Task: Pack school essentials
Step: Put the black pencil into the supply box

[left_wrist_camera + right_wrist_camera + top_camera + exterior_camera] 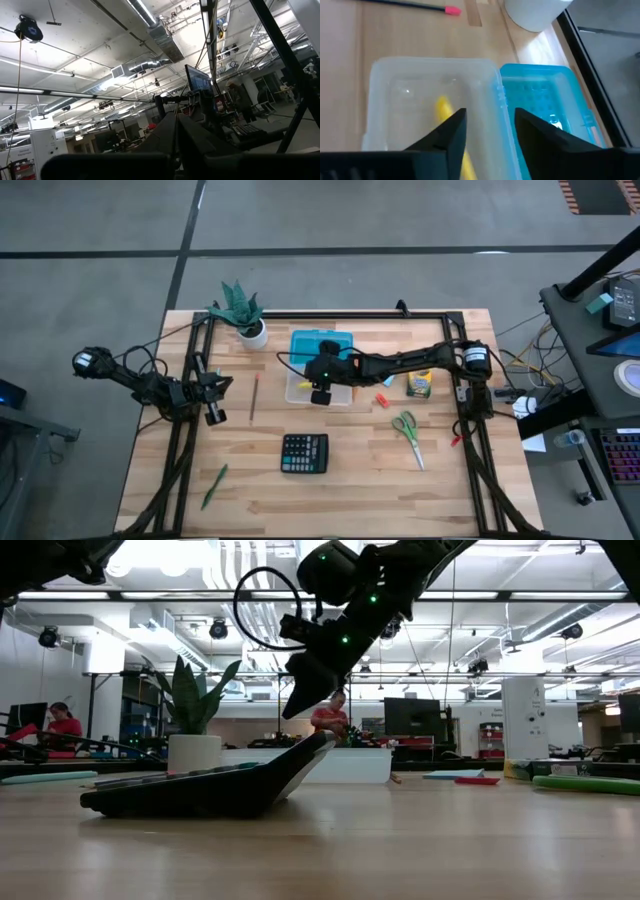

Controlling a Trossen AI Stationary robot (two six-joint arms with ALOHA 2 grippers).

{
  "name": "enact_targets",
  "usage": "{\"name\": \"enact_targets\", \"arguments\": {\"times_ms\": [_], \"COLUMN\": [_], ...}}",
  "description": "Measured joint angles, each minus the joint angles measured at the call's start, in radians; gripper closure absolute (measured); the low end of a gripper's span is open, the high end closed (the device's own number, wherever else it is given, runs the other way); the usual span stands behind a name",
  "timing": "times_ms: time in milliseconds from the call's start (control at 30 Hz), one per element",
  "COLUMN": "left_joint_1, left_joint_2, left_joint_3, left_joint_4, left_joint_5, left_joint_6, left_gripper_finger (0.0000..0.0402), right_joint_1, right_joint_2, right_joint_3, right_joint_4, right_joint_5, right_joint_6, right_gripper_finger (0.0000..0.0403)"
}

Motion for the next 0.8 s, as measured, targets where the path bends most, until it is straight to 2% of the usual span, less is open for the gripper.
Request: {"name": "enact_targets", "arguments": {"times_ms": [200, 400, 600, 800], "left_joint_1": [0.0, 0.0, 0.0, 0.0], "left_joint_2": [0.0, 0.0, 0.0, 0.001], "left_joint_3": [0.0, 0.0, -0.001, 0.0], "left_joint_4": [0.0, 0.0, 0.0, 0.0], "left_joint_5": [0.0, 0.0, -0.002, -0.005], "left_joint_6": [0.0, -0.08, -0.181, -0.209], "left_gripper_finger": [0.0402, 0.0402, 0.0402, 0.0402], "right_joint_1": [0.012, 0.085, 0.186, 0.248], "right_joint_2": [-0.031, -0.064, -0.122, -0.245], "right_joint_3": [0.001, -0.038, -0.185, -0.42], "right_joint_4": [-0.021, -0.029, 0.099, 0.374], "right_joint_5": [0.003, 0.005, 0.056, 0.055], "right_joint_6": [0.016, 0.029, 0.003, -0.048], "right_gripper_finger": [0.0209, 0.0215, 0.0234, 0.0248]}}
